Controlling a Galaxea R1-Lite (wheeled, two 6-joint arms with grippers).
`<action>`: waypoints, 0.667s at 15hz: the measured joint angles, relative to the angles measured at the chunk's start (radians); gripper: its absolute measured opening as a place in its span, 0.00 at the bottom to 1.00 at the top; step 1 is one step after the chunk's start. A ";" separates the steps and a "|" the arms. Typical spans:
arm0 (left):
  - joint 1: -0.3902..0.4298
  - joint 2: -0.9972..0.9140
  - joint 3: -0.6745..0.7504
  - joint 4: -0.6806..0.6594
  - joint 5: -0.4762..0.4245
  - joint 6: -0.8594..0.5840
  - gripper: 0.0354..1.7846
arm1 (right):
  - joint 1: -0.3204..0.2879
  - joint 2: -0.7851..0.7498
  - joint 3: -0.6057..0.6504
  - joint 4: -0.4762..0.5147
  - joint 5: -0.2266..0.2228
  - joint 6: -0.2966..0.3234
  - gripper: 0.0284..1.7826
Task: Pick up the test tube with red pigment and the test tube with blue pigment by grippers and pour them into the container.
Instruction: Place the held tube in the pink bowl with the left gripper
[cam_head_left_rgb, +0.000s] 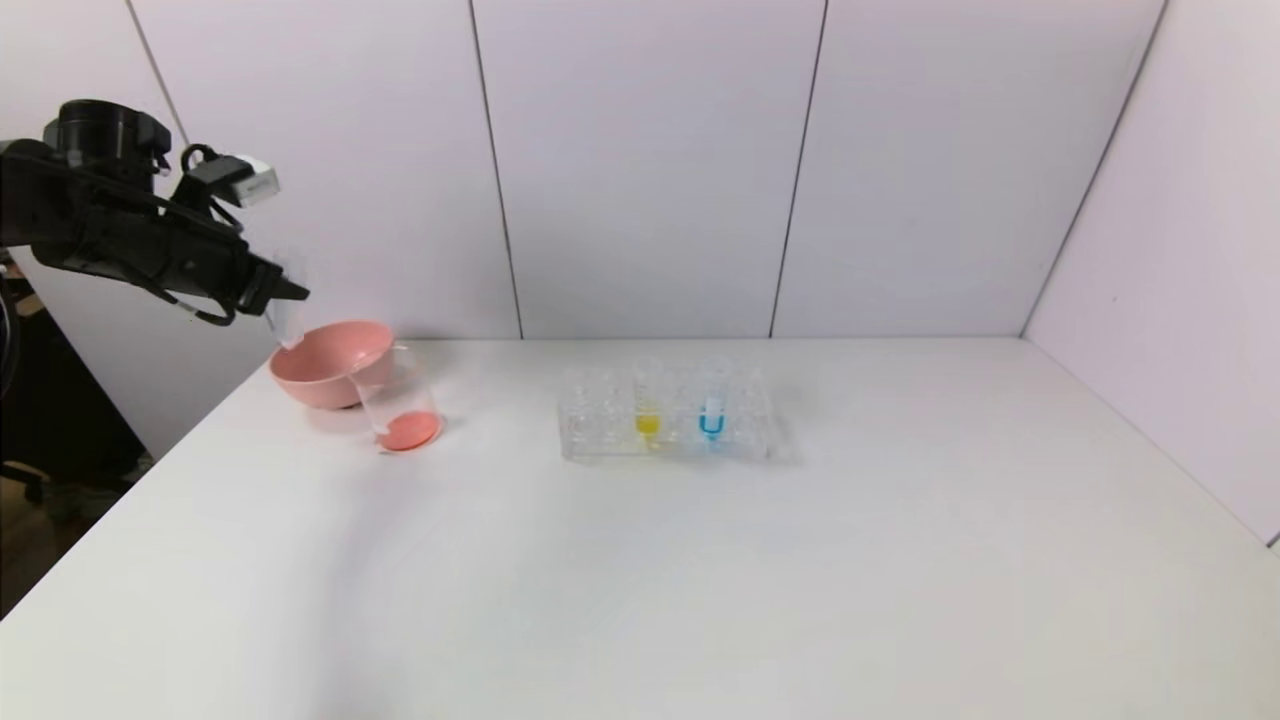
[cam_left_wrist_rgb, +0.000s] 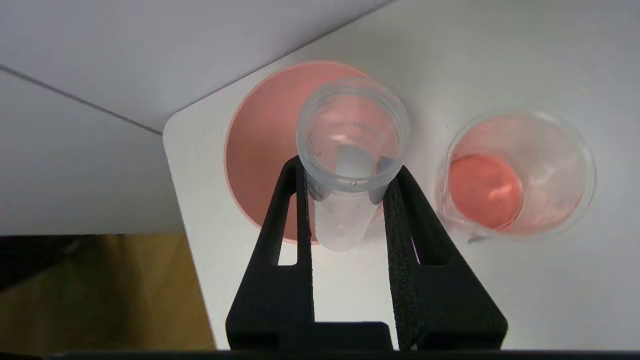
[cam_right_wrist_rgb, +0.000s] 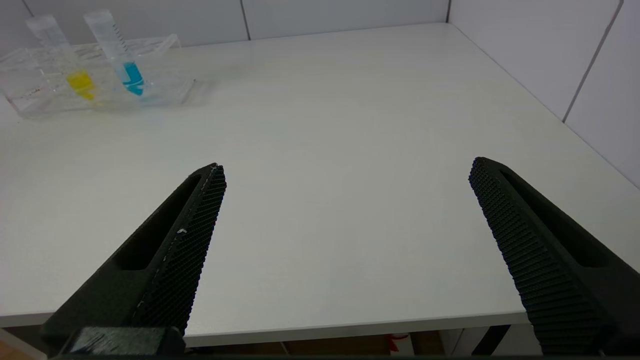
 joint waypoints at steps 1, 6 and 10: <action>0.001 -0.006 0.037 -0.074 0.003 -0.110 0.23 | 0.000 0.000 0.000 0.000 0.000 0.000 1.00; -0.013 -0.033 0.415 -0.662 0.163 -0.379 0.23 | 0.000 0.000 0.000 0.000 0.000 0.000 1.00; -0.049 -0.011 0.606 -1.106 0.358 -0.501 0.23 | 0.000 0.000 0.000 0.000 0.000 0.000 1.00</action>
